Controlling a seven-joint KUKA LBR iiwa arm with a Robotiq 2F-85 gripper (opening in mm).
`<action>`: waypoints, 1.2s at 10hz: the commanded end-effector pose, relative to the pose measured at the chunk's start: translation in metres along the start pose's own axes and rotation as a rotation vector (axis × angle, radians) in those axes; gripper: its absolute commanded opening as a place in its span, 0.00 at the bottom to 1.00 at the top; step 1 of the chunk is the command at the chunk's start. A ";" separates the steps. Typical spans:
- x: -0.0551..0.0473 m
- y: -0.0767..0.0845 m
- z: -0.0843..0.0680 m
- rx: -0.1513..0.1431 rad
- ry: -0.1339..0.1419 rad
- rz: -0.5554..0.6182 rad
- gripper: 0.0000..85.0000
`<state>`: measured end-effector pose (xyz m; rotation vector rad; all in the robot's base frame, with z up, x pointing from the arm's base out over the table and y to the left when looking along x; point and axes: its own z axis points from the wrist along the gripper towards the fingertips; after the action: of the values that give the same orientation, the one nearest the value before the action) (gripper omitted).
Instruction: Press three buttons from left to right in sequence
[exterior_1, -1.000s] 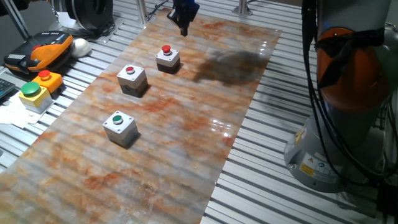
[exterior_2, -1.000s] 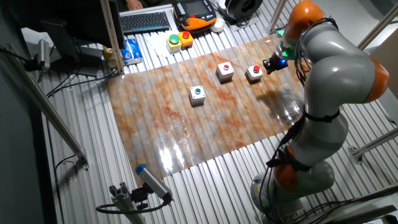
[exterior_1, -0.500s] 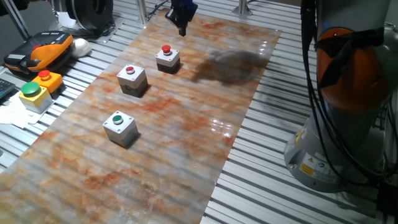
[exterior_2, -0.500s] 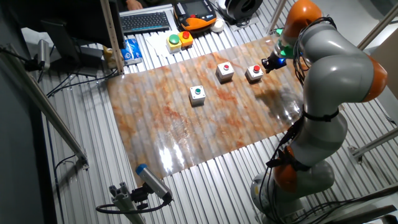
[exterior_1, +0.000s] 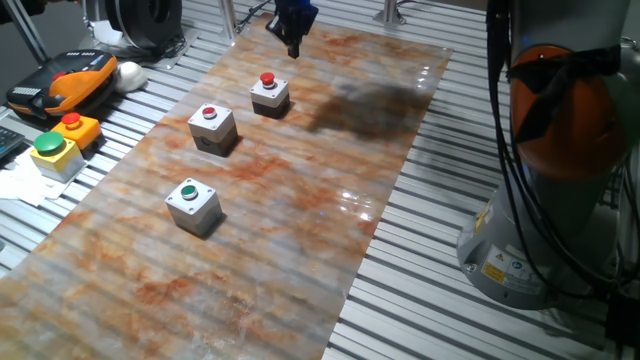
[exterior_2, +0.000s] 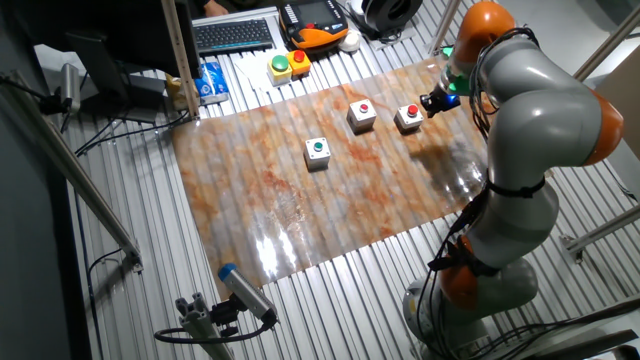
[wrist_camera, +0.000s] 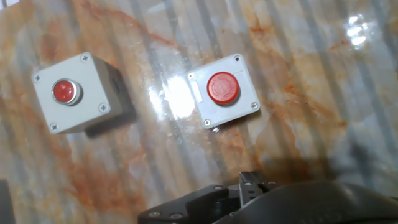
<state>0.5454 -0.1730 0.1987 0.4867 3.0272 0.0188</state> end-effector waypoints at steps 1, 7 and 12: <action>0.000 0.000 0.000 0.006 -0.005 0.014 0.00; 0.000 0.000 0.000 0.000 -0.022 0.047 0.00; -0.002 0.000 0.004 -0.035 -0.006 0.012 0.00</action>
<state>0.5476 -0.1737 0.1944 0.5006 3.0109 0.0717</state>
